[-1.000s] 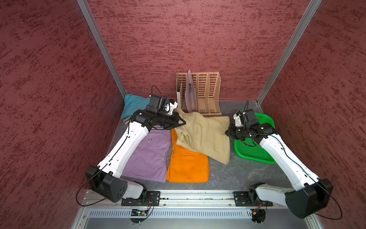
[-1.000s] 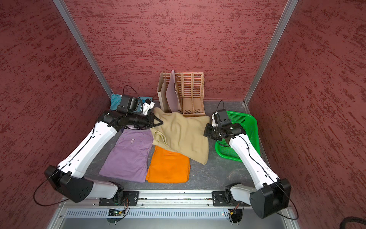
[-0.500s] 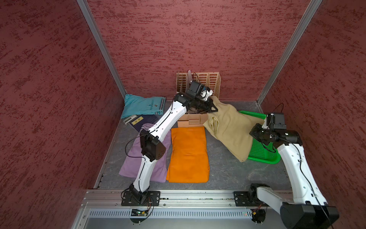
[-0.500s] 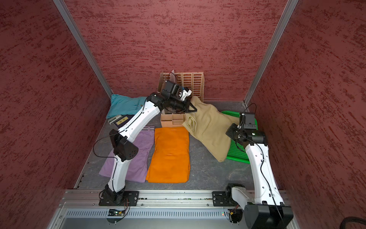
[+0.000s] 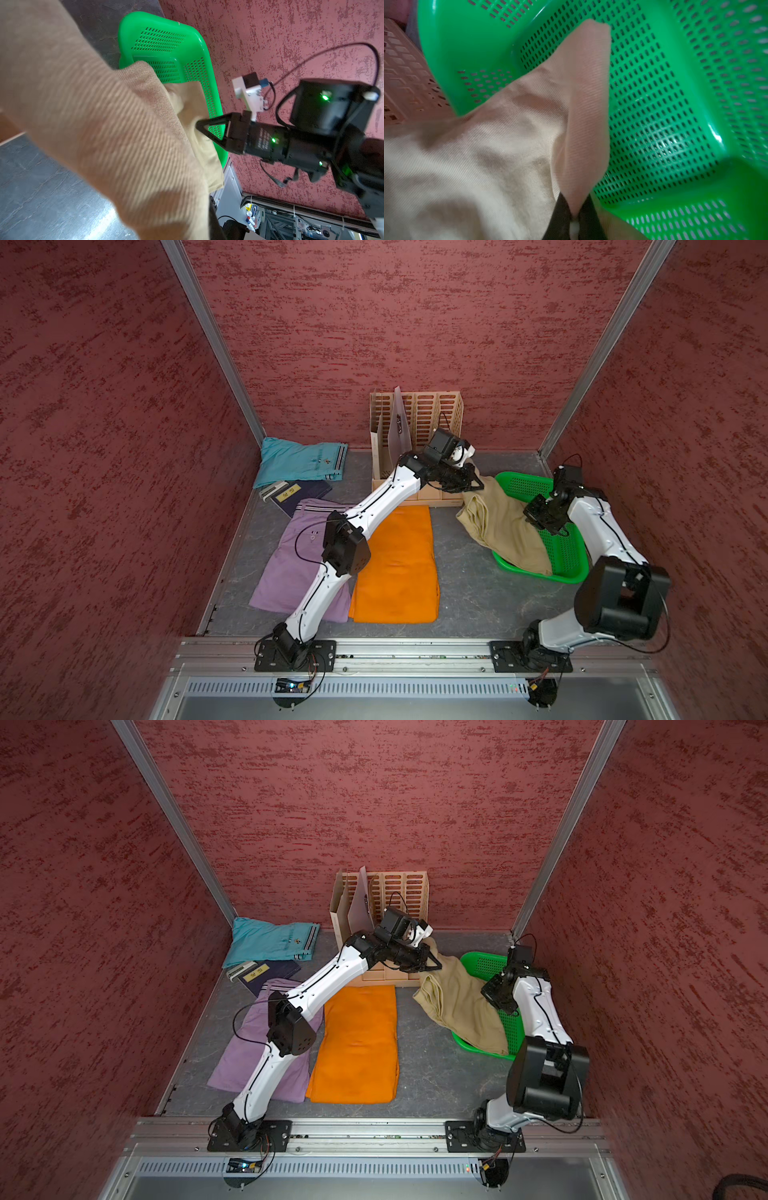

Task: Put the folded long pants in the basket
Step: Adjust the basket at the center of the board.

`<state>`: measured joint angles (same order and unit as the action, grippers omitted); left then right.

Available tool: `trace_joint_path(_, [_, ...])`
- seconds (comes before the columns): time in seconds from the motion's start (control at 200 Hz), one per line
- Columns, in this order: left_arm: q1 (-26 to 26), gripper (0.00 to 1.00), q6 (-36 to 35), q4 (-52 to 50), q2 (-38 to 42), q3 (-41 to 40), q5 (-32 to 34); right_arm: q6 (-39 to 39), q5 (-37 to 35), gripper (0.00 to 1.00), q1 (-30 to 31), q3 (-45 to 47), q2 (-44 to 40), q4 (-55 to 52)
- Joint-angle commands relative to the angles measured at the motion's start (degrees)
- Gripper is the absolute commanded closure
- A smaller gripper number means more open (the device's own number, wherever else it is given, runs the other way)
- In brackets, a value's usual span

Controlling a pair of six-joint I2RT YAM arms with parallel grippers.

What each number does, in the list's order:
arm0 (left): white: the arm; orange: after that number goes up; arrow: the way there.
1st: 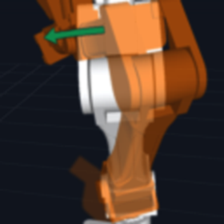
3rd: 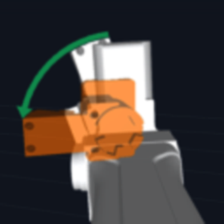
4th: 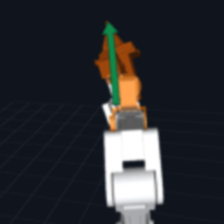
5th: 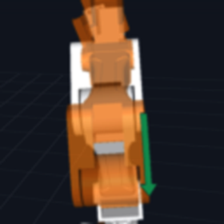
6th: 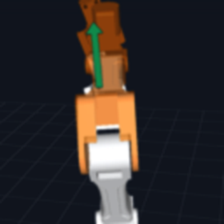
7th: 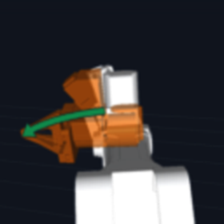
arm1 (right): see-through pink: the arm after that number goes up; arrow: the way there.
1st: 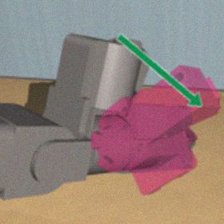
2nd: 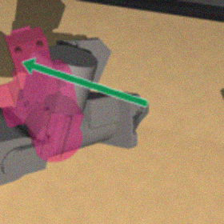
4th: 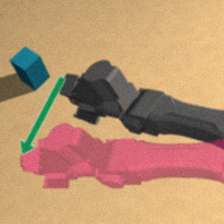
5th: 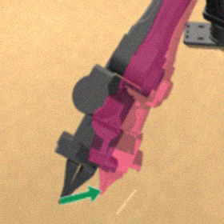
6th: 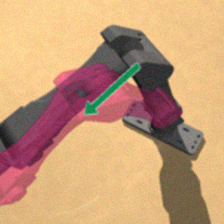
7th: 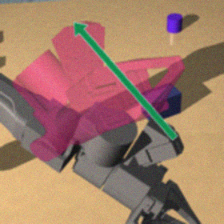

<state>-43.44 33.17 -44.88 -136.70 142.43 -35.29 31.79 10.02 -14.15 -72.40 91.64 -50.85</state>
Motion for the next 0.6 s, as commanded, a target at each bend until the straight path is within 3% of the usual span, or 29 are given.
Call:
trace_joint_path(0.0, [-1.2,1.00,-0.6,3.9,3.6,-4.2,0.2,-1.2,5.6,1.00,0.6,-3.7,4.7,4.1])
trace_joint_path(0.235, [-3.2,1.00,-1.4,4.9,10.8,-15.5,3.9,-3.0,10.0,1.00,8.7,1.0,6.1,6.5])
trace_joint_path(0.456, [-6.3,1.00,0.0,7.5,23.0,-32.2,7.3,-6.3,12.0,1.00,14.7,6.0,0.4,3.3])
trace_joint_path(0.591, [-9.9,1.00,1.8,8.8,29.1,-40.7,7.5,-6.8,4.0,1.00,14.2,7.8,-7.7,-1.0])
